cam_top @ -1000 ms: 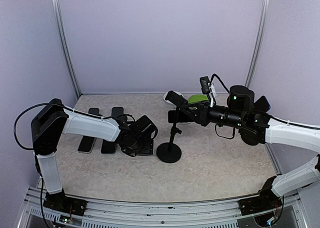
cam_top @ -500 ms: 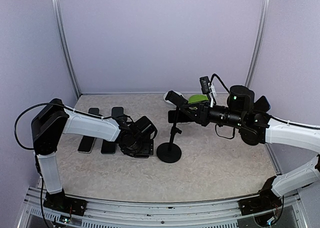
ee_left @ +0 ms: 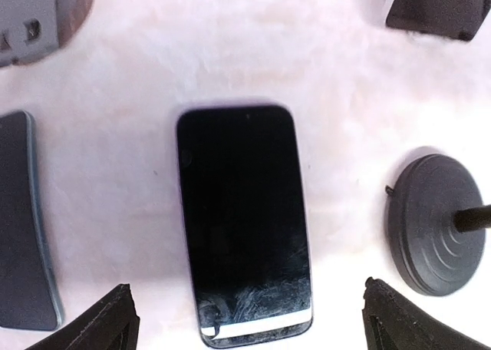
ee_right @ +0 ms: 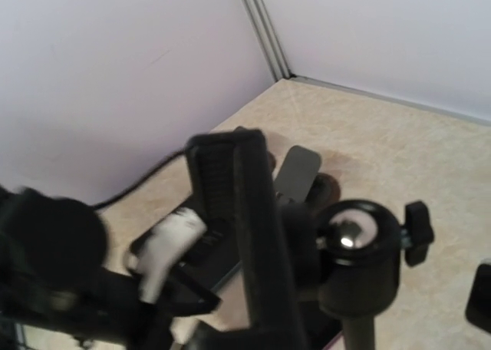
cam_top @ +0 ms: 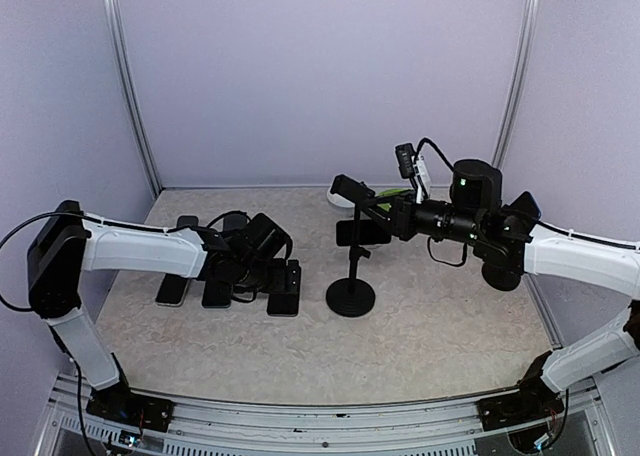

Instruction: Remove the phone from the phone stand

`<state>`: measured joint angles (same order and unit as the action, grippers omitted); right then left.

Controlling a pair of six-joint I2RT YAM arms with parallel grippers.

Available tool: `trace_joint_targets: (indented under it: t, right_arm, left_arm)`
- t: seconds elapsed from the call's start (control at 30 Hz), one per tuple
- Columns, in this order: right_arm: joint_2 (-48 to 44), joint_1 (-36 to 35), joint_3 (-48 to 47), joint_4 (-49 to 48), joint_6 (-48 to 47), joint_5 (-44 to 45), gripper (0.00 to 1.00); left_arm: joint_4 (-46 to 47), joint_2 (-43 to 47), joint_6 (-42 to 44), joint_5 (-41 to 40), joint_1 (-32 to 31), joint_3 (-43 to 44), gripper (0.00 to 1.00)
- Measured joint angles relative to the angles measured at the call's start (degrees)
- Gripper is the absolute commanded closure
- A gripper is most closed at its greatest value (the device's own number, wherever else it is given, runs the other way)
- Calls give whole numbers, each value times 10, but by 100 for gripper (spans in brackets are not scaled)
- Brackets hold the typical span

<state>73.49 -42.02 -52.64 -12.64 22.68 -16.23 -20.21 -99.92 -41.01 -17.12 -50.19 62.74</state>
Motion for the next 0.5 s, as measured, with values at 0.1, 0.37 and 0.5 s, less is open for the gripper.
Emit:
trace_joint_targets:
  t: [0.1,0.37,0.5]
  right_arm:
    - [25,7,-25,2,-7,-3,100]
    - [118,10,-117,0,-12,-32,100]
    - [161,10,-170,-1,-15,-48,100]
  left_arm:
    - [23,40,14,2,14,-24,1]
    - [69,93,44,4,39,-59,1]
    - [88,126,56,8,49,-82,1]
